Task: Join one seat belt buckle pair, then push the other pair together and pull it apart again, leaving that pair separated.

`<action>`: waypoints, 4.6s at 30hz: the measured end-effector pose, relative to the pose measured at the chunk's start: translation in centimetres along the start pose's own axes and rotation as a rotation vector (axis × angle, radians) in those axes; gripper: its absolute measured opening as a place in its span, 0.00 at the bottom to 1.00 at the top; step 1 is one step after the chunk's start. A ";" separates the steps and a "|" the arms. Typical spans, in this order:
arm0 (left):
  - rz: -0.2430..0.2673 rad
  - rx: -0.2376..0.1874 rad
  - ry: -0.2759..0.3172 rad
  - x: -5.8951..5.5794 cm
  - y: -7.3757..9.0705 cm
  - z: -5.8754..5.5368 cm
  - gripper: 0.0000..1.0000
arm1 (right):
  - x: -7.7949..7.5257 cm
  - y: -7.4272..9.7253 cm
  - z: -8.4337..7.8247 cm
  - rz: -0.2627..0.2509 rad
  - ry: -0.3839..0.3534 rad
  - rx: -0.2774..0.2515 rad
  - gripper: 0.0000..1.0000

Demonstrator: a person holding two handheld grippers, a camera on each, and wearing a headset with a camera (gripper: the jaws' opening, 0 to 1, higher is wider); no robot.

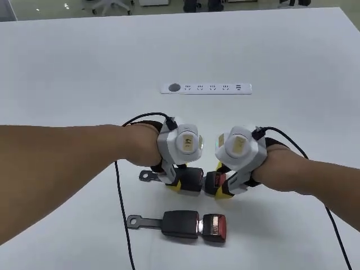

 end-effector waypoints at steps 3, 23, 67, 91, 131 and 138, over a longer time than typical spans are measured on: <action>0.002 0.001 0.001 -0.1 0.0 0.1 0.31 | -0.1 0.0 -0.2 0.000 -0.002 0.001 0.31; 0.003 -0.010 0.024 0.1 0.1 -0.2 0.32 | 0.3 1.0 -1.0 0.010 0.005 0.024 0.32; 0.030 -0.085 0.159 0.0 0.1 -0.5 0.33 | 3.0 7.8 -12.3 -0.056 -0.077 0.123 0.39; 0.231 -0.434 0.442 -8.0 5.7 -4.2 0.59 | 9.7 10.7 -9.6 -0.356 -0.367 -0.084 0.60; 0.371 -0.538 0.853 -17.6 7.6 -14.9 1.00 | 17.7 13.1 -8.0 -0.557 -0.596 -0.239 0.99; 0.368 -0.529 0.855 -18.2 7.1 -14.6 1.00 | 18.0 13.3 -8.3 -0.563 -0.612 -0.257 0.99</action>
Point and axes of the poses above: the centre of the closed fingertips' face, and the gripper's own axes: y roughly backward along the fingers, x roughly to its left, z roughly out of its top, the point moved 7 cm from there along y, roughly backward along the fingers, and after that the axes turned 9 degrees about y, right-handed, at the moved point
